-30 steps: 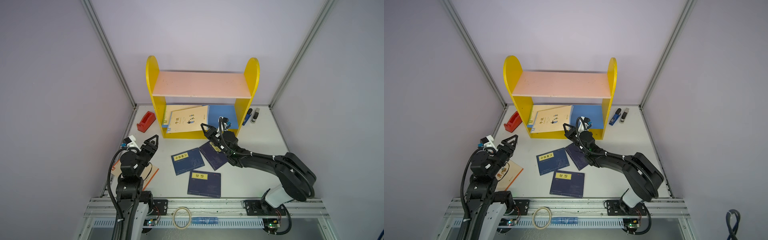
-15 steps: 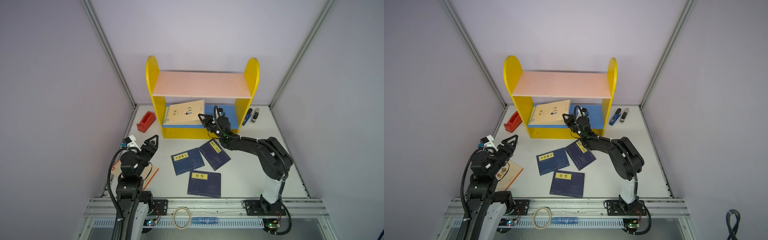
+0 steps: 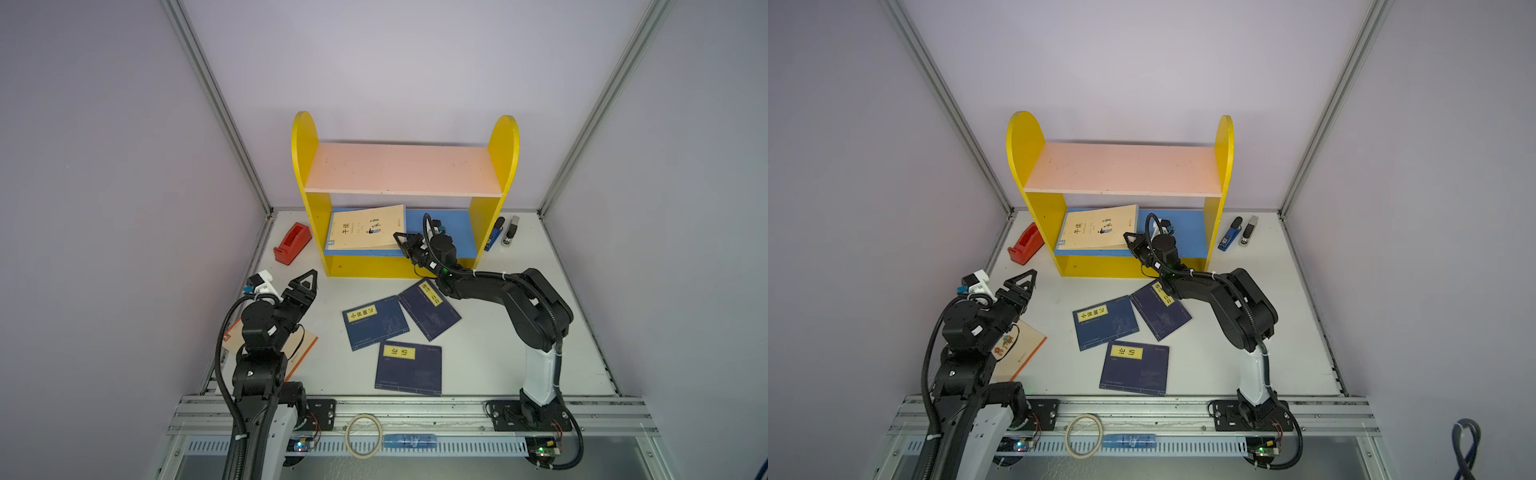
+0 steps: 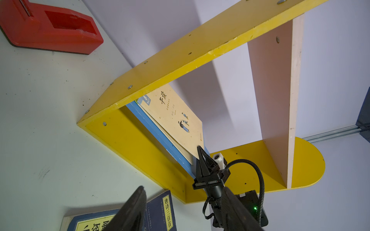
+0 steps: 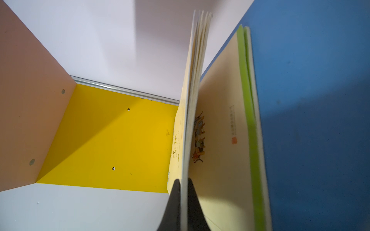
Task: Stacking books/files
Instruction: Place the book on the bookshelf.
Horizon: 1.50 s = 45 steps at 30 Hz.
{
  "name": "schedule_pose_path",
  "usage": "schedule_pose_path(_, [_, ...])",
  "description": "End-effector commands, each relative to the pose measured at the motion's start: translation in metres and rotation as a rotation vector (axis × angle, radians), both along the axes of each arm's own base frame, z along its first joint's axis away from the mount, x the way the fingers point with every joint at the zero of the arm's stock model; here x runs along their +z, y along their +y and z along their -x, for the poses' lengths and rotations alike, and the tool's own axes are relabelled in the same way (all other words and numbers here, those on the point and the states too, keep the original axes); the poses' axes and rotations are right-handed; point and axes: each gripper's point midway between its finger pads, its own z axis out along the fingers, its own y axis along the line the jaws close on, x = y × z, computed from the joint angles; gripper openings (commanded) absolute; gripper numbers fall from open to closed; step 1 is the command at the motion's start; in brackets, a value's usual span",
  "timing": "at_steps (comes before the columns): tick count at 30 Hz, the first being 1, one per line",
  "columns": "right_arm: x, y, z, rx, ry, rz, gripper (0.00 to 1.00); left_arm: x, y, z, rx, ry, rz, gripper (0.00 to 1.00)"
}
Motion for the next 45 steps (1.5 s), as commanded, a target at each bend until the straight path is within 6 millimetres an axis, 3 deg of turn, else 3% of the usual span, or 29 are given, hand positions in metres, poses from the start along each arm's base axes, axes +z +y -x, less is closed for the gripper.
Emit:
schedule_pose_path(1, [-0.020,-0.003,0.000,-0.011,0.061,0.038,0.00,0.006,0.000,0.000,0.000,-0.024,-0.014,0.63])
schedule_pose_path(7, [-0.025,-0.008,0.002,-0.032,0.081,0.084,0.00,0.005,0.000,0.000,0.001,-0.022,-0.013,0.63])
schedule_pose_path(14, [-0.026,-0.019,0.005,-0.092,0.089,0.213,0.26,0.004,0.000,-0.001,0.001,-0.018,-0.013,0.63])
schedule_pose_path(23, [-0.015,-0.050,0.019,-0.281,0.111,0.564,0.37,0.003,0.000,-0.002,-0.003,-0.013,-0.010,0.63])
schedule_pose_path(26, [-0.010,-0.058,0.024,-0.333,0.104,0.624,0.38,0.003,0.000,-0.002,-0.002,-0.013,-0.011,0.63])
schedule_pose_path(33, [-0.014,-0.052,0.027,-0.339,0.100,0.644,0.37,0.002,0.000,-0.002,-0.004,-0.012,-0.010,0.63])
schedule_pose_path(41, [-0.019,-0.036,0.023,-0.295,0.086,0.628,0.17,0.003,0.000,-0.002,-0.003,-0.011,-0.010,0.63])
schedule_pose_path(45, [-0.020,-0.031,0.018,-0.281,0.080,0.641,0.17,0.003,0.000,-0.002,-0.002,-0.013,-0.011,0.63])
